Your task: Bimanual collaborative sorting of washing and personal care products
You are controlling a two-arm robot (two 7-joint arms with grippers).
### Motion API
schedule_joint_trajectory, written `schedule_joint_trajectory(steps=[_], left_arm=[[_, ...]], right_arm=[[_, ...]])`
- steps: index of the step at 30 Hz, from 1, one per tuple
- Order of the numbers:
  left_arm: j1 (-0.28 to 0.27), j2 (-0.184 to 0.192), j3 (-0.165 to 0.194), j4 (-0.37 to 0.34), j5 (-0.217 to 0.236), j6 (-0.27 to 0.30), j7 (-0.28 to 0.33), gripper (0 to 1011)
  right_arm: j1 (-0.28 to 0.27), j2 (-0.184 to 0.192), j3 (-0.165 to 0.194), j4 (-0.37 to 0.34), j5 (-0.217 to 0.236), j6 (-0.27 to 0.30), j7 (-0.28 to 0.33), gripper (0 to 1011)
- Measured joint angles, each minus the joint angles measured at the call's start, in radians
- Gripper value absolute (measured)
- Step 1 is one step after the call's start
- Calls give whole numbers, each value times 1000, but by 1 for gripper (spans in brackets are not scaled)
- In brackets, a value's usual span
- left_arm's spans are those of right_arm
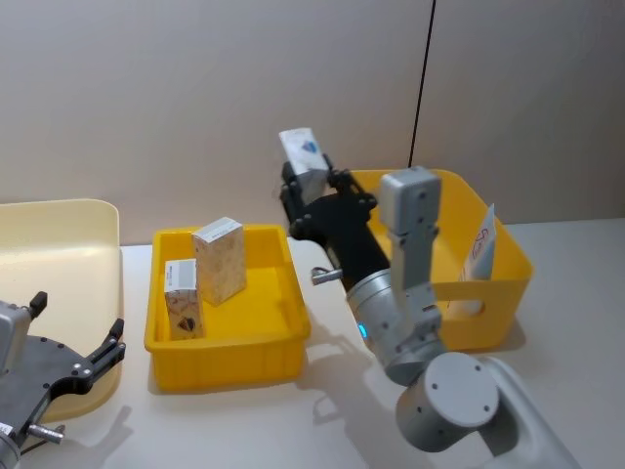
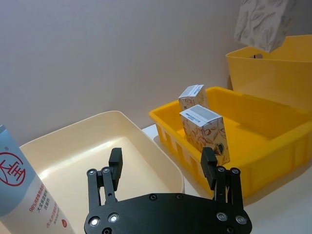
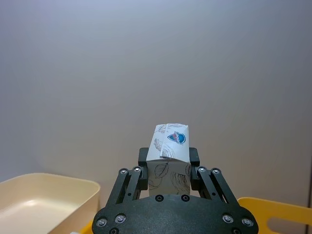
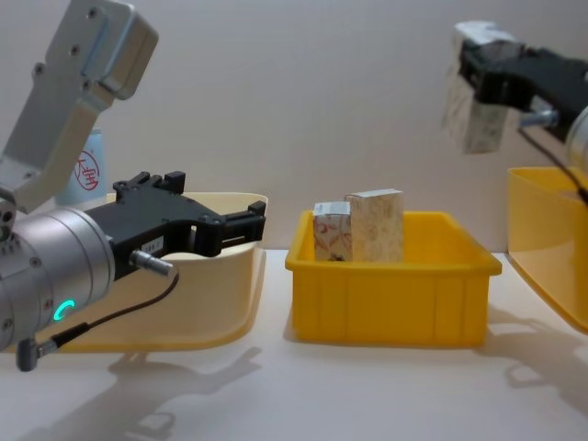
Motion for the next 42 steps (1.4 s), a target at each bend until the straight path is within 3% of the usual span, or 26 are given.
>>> schedule_joint_trajectory(steps=[7, 23, 42], left_arm=[[0, 0, 0, 0, 0, 0, 0, 1003], [0, 0, 0, 0, 0, 0, 0, 1003], [0, 0, 0, 0, 0, 0, 0, 1003]], right_arm=[[-41, 15, 50, -75, -25, -10, -44, 449], [-138, 24, 119, -185, -66, 17, -114, 450], [-195, 26, 174, -220, -107, 64, -160, 449]])
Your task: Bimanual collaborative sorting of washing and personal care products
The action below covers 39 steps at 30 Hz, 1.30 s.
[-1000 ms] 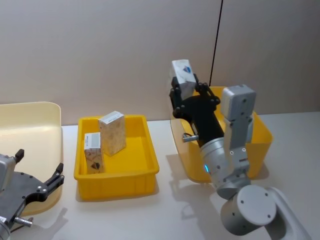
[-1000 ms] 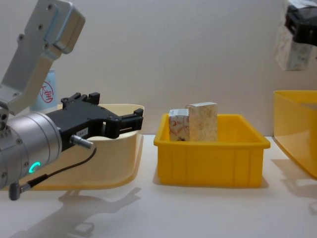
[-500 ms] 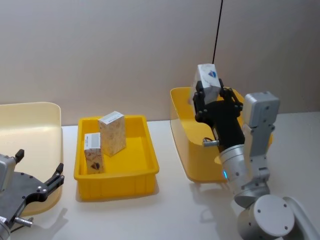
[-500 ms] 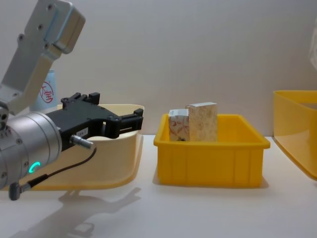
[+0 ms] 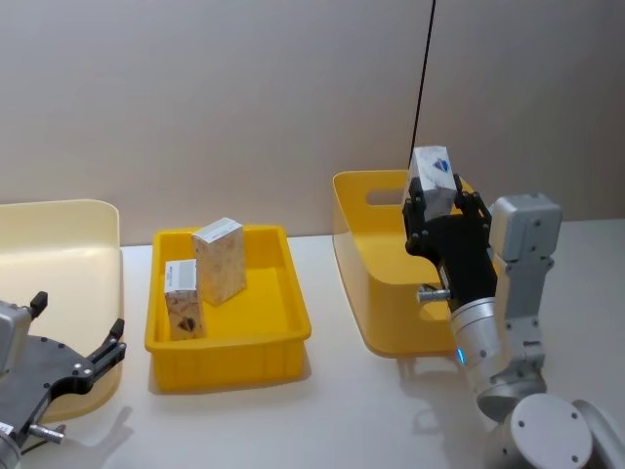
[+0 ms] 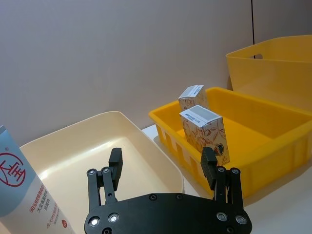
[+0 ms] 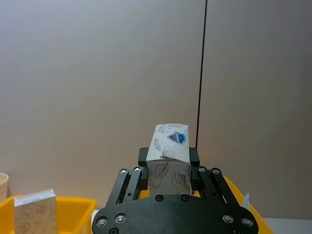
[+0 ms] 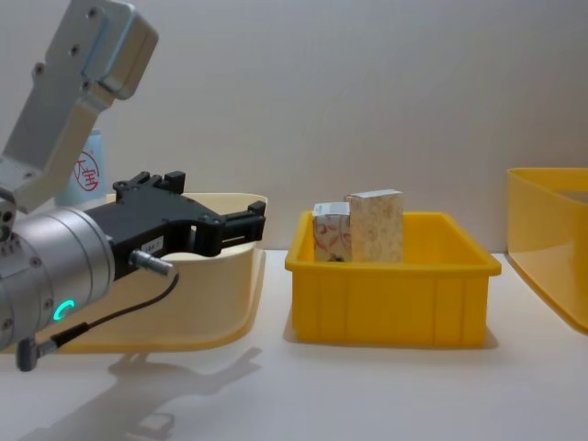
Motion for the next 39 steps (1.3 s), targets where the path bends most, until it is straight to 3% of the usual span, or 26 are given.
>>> schedule_joint_trajectory(steps=[26, 39], left_arm=[[0, 0, 0, 0, 0, 0, 0, 1003], [0, 0, 0, 0, 0, 0, 0, 1003]], right_arm=[[22, -24, 15, 79, -51, 106, -21, 449], [30, -32, 17, 96, -62, 126, -24, 838]])
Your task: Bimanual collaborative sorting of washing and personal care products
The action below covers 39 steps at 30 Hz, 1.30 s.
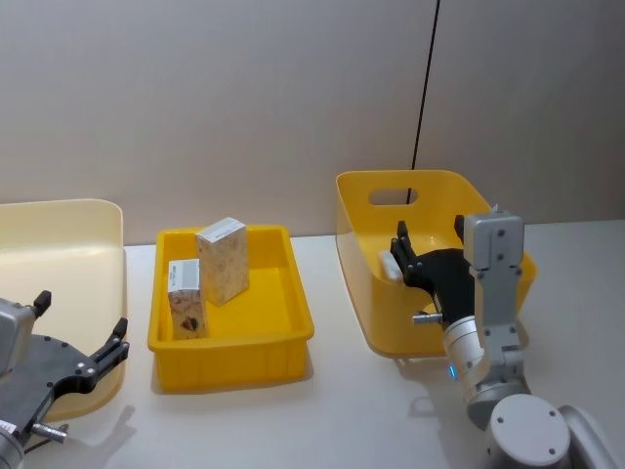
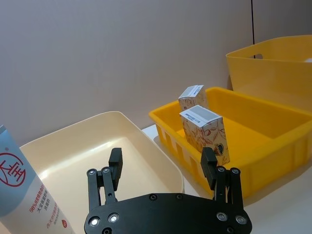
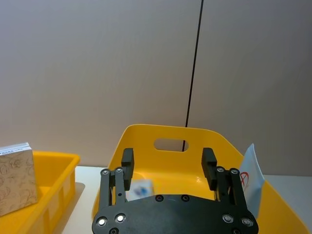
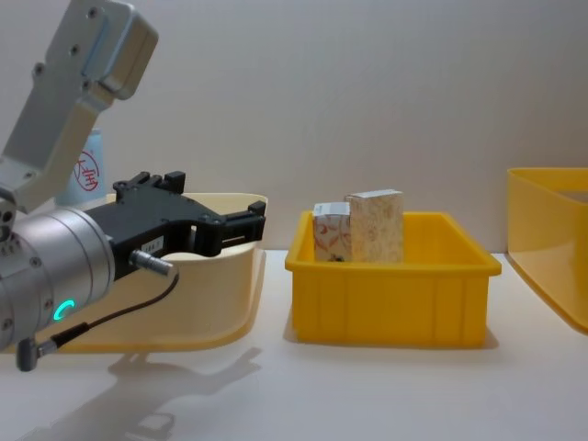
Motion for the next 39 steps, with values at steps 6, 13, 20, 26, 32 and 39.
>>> schedule_joint_trajectory(steps=[6, 13, 20, 26, 32, 39], left_arm=[[0, 0, 0, 0, 0, 0, 0, 1003], [0, 0, 0, 0, 0, 0, 0, 1003], [0, 0, 0, 0, 0, 0, 0, 1003], [0, 0, 0, 0, 0, 0, 0, 1003], [0, 0, 0, 0, 0, 0, 0, 1003], [0, 0, 0, 0, 0, 0, 0, 1003]], right_arm=[[2, -1, 0, 3, -2, 4, -1, 978], [2, -3, 1, 4, -2, -4, 3, 1001], [4, 1, 1, 4, 16, -53, 40, 1001], [5, 9, -1, -2, 51, -100, 94, 1001], [8, 15, -4, -11, 85, -138, 147, 1001], [1, 23, -11, -19, 95, -132, 148, 1001]])
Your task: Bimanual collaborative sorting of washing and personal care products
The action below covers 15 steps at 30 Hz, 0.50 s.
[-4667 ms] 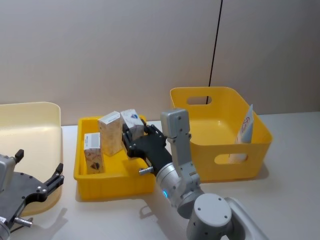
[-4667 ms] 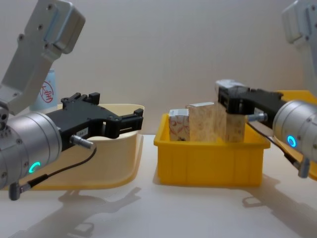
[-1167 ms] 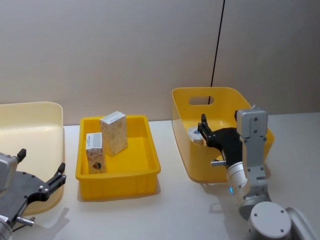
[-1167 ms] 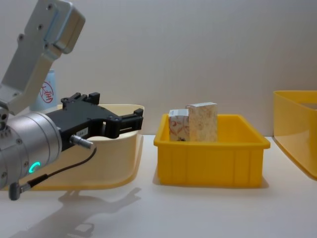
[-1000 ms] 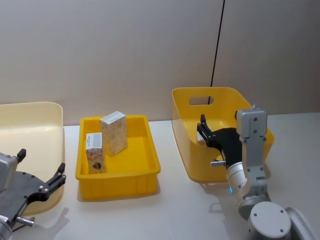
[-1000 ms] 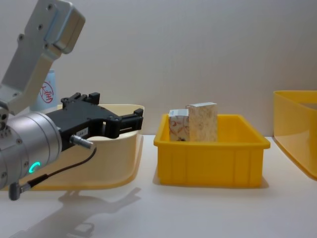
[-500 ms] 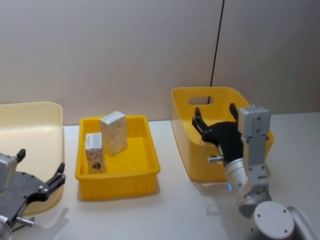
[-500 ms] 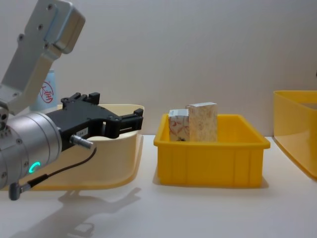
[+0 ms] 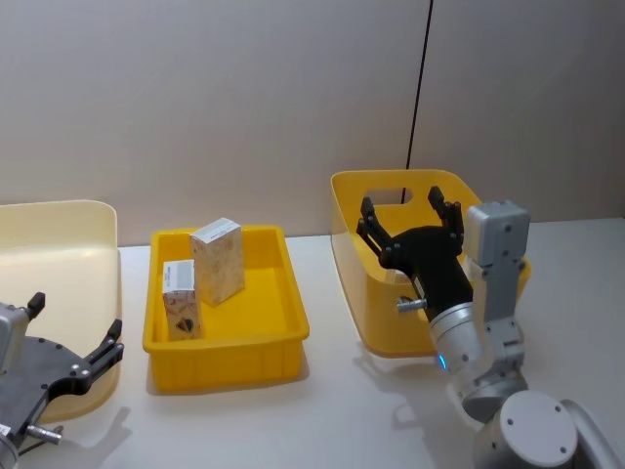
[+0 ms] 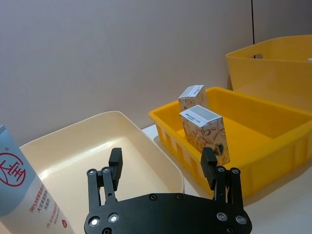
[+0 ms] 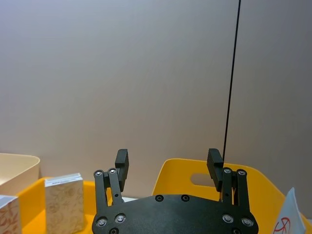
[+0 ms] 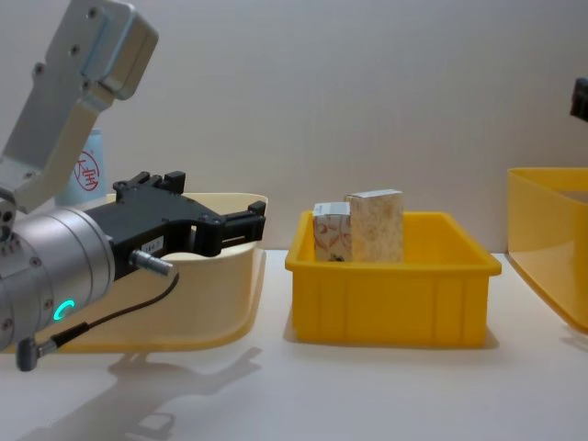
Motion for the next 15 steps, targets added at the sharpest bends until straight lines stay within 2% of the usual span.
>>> schedule_joint_trajectory(steps=[6, 9, 12, 13, 15], left_arm=[[0, 0, 0, 0, 0, 0, 0, 1003], [0, 0, 0, 0, 0, 0, 0, 1003], [0, 0, 0, 0, 0, 0, 0, 1003], [0, 0, 0, 0, 0, 0, 0, 1003], [0, 0, 0, 0, 0, 0, 0, 1003]], right_arm=[[-26, 30, -26, -27, 32, 27, 6, 1001], [-53, 63, -51, -55, 67, 53, 12, 1001], [-65, 76, -64, -67, 83, 66, 15, 1001], [-82, 96, -80, -84, 105, 83, 19, 1001], [-94, 111, -92, -98, 121, 95, 22, 1001]])
